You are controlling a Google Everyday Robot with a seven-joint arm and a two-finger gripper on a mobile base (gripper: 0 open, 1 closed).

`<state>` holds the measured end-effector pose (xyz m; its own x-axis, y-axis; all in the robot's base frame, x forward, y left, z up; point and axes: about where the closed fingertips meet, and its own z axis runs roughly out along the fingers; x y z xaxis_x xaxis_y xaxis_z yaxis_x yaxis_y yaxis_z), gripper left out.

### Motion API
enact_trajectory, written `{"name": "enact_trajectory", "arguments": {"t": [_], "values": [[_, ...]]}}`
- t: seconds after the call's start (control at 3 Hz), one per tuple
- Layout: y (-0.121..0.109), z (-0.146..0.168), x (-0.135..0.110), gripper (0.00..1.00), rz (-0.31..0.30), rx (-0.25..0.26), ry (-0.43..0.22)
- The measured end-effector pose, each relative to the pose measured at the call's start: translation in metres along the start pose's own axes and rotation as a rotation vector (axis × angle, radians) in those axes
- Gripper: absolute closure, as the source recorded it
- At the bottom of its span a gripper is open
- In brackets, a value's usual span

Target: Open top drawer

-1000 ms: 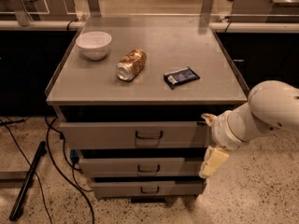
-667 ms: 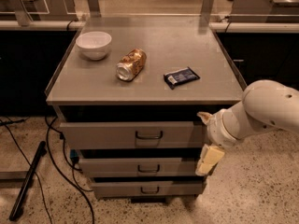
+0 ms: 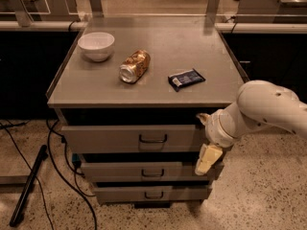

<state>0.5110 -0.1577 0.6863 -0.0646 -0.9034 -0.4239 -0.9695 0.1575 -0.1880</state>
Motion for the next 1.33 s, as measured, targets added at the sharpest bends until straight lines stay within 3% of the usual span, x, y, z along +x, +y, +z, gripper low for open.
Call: {"name": "enact_trajectory", "arguments": {"t": [0.67, 1.33], "values": [[-0.016, 0.022, 0.003, 0.0, 0.004, -0.024, 0.023], [-0.017, 0.036, 0.009, 0.0, 0.017, -0.106, 0.069]]}}
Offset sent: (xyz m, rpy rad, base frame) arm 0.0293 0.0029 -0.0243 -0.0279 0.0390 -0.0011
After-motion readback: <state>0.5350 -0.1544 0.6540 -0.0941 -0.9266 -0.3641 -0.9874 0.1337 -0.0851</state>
